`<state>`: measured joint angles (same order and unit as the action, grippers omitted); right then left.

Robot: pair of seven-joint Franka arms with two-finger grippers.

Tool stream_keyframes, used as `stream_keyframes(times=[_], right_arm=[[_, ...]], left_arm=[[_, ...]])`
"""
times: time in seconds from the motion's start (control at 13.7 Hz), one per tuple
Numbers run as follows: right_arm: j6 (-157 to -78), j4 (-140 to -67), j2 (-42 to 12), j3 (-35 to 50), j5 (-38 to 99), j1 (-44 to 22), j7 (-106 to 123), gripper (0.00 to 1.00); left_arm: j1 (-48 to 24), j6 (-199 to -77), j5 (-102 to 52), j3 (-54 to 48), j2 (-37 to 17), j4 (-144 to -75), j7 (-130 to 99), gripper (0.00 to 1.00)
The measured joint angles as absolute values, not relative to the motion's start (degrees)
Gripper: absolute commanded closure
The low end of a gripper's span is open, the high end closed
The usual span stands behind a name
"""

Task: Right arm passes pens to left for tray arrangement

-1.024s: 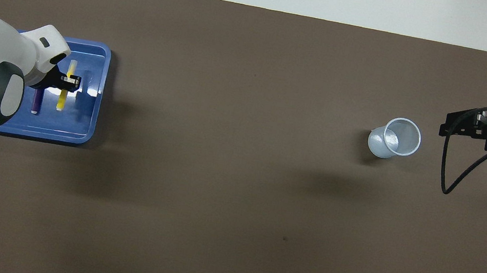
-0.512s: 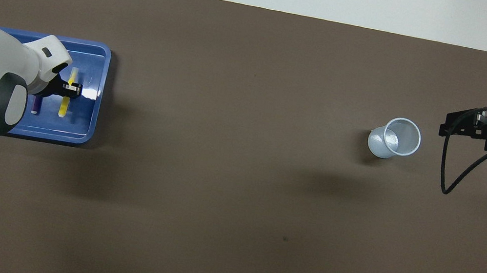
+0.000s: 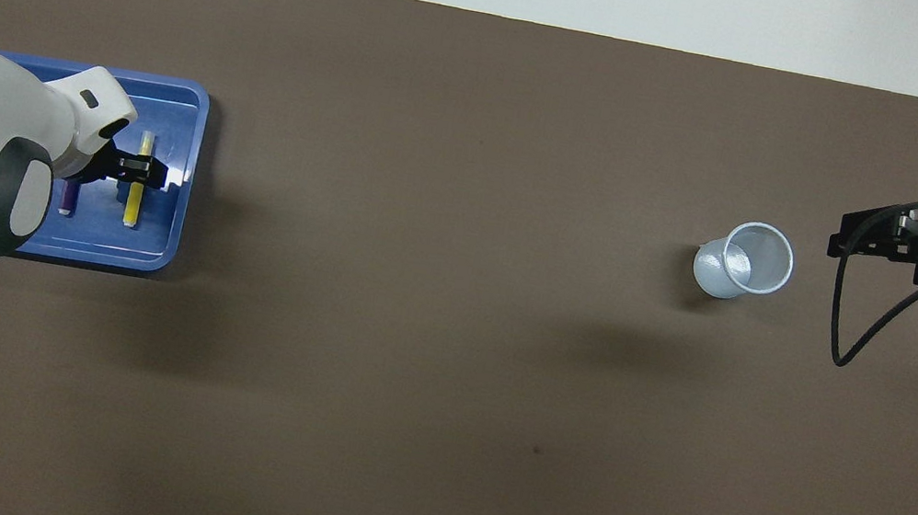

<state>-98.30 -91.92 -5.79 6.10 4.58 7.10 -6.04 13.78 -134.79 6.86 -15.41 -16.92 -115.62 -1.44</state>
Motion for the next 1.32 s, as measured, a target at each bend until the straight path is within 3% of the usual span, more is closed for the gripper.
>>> stream_keyframes(times=[0.66, 1.32], right_arm=[[-98.3, -91.9, -5.7, 6.0, 4.5, 7.2, -6.0, 0.0], [-98.3, -91.9, -5.7, 5.9, 4.5, 7.2, -6.0, 0.0]], left_arm=[[13.6, -120.7, 6.9, -16.4, -15.1, -104.7, -1.4, 0.0], [5.4, -88.4, 6.8, -13.6, -13.2, -82.3, -1.9, 0.0]])
